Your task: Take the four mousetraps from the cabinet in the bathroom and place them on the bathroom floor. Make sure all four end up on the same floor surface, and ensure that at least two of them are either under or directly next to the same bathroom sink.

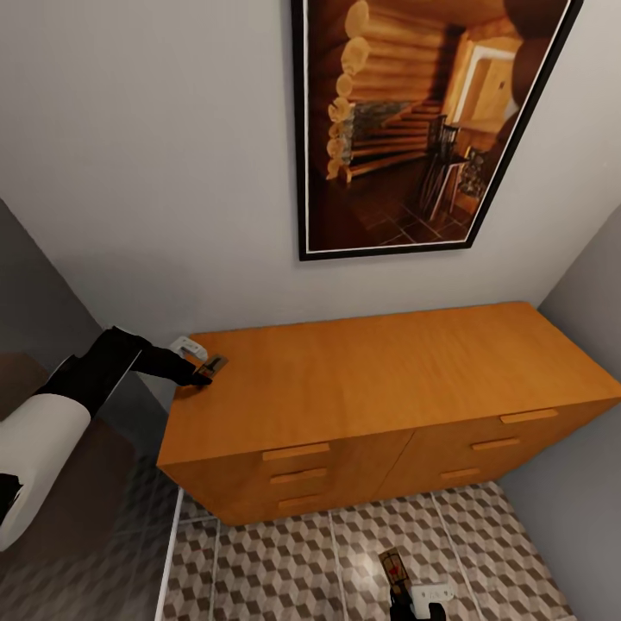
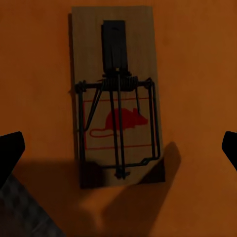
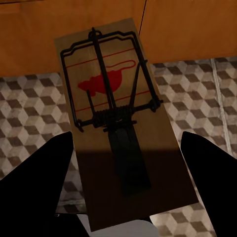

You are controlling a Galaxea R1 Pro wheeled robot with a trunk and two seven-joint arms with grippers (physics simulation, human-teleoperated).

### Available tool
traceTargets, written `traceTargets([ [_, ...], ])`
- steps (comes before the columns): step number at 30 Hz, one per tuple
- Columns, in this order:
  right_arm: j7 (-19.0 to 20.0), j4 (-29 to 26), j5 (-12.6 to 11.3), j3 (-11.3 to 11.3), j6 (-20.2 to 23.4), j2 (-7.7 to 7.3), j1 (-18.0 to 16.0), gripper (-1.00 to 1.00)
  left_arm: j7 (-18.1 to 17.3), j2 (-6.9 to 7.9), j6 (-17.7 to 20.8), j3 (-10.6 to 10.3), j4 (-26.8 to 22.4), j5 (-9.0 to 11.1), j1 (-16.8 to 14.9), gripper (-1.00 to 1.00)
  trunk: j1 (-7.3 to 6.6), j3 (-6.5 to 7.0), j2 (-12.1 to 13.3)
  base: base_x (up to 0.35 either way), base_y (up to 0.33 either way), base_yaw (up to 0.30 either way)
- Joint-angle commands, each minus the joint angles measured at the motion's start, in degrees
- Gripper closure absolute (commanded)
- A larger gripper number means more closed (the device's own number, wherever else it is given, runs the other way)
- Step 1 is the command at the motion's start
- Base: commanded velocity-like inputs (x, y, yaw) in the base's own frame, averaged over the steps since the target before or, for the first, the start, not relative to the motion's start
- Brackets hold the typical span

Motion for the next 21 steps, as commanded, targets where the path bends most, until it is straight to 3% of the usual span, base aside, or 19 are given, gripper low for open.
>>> traceTargets([
  [1,0.0,0.0,0.0,0.0,0.0,0.00,0.0,1.00,0.0,-0.03,0.0,0.0,0.0,0.0,0.0,-1.00,0.00,-0.04,0.0,0.000,0.000,0.000],
  [21,0.0,0.0,0.0,0.0,0.0,0.00,0.0,1.00,0.0,-0.14,-0.1,0.0,1.2,0.0,0.0,-1.00,0.00,-1.37,0.0,0.000,0.000,0.000],
])
